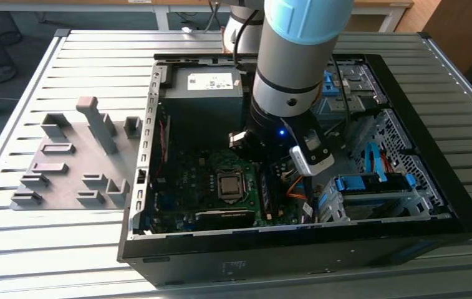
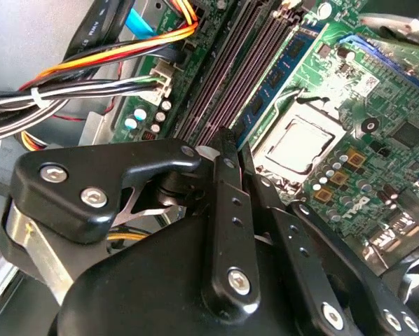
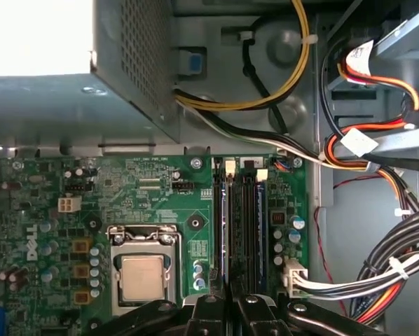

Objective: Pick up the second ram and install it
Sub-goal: 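Insert the second ram into the second slot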

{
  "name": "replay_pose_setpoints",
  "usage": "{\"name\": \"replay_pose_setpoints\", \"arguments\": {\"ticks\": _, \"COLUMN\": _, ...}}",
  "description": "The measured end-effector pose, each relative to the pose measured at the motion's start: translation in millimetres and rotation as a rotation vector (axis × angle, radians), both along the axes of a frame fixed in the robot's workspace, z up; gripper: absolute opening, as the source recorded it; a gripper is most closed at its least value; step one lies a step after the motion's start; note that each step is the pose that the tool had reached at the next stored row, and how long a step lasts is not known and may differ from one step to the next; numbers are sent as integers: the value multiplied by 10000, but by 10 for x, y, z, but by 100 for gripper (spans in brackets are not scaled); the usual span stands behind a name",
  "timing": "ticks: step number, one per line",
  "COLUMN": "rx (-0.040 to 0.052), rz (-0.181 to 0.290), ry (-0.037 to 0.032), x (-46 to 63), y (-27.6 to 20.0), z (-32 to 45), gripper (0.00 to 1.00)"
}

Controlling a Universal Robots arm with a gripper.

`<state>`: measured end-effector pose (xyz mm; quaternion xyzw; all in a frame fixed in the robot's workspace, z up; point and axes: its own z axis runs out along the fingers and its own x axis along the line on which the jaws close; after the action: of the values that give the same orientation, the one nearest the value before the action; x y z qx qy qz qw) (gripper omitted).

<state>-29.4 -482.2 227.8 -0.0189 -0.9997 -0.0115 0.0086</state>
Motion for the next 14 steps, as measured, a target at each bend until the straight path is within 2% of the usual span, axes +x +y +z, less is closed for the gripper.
{"name": "replay_pose_setpoints", "arguments": {"ticks": 14, "rx": -1, "rz": -67, "ry": 0, "x": 9, "y": 0, "z": -94, "gripper": 14}}
